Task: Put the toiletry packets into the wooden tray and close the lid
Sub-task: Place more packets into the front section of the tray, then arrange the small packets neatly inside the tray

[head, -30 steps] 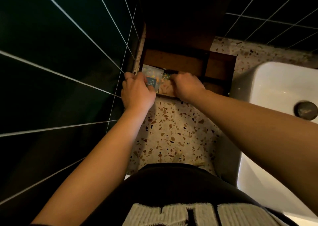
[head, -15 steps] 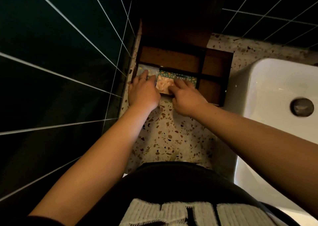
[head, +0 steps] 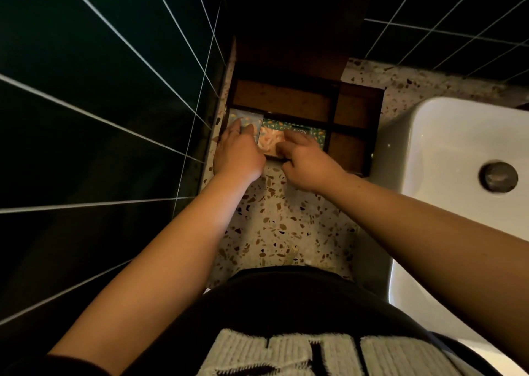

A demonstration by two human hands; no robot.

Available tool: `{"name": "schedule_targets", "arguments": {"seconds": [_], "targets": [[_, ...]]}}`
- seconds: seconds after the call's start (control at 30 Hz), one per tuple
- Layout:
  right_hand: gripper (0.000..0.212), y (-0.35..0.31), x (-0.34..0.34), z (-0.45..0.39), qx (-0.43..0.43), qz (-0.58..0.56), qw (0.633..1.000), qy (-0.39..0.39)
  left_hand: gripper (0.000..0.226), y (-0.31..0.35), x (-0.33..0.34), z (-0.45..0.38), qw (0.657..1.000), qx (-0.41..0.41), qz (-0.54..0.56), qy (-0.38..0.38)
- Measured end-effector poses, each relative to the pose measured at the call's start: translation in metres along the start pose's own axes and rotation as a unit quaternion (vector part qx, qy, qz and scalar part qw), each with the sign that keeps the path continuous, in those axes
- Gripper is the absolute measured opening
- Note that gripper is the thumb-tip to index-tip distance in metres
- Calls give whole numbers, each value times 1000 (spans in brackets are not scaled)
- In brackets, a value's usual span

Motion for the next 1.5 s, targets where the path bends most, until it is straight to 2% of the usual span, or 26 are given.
{"name": "schedule_targets", "arguments": {"seconds": [0.13,0.2,0.33,0.47,0.6,0.67,0.8,0.9,1.0,1.23,1.3,1.5], "targets": [[49,-1,-9,22,-26,-23,996,77,35,1,-5,12,990,53,63,116],[44,1,-9,39,-30,-33,993,107,26,3,-4,22,983,80,89,138],[37,16,5,73,5,-42,995,86,13,4,17,46,984,103,113,95],[32,31,30,102,25,-42,998,50,12,-2,47,70,988,118,88,47],[27,41,58,125,27,-3,1000,-13,6,-1,70,92,986,153,56,-28],[27,44,71,135,21,28,999,-27,5,0,78,102,986,140,41,-81],[31,49,96,154,-3,100,994,-54,18,4,91,121,977,96,-13,-192],[35,53,110,165,-23,133,989,-67,33,5,100,133,966,72,-60,-242],[39,57,118,172,-32,154,986,-59,35,4,110,145,966,51,-71,-243],[27,66,123,177,-38,165,985,-38,25,8,120,163,980,44,-74,-178],[22,67,123,176,-37,153,987,-31,29,9,121,165,981,49,-69,-175],[11,56,101,175,4,-33,999,40,21,9,110,168,987,56,-1,-148]]}}
Point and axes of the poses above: each hand's wrist, its own z-axis away from the middle knuckle, its own x-axis out of the palm, y = z × x, the point moved 3 cm from there along -z, towards the middle knuckle, and after that the axes turned 11 degrees about -z, right-handed, at the moved point
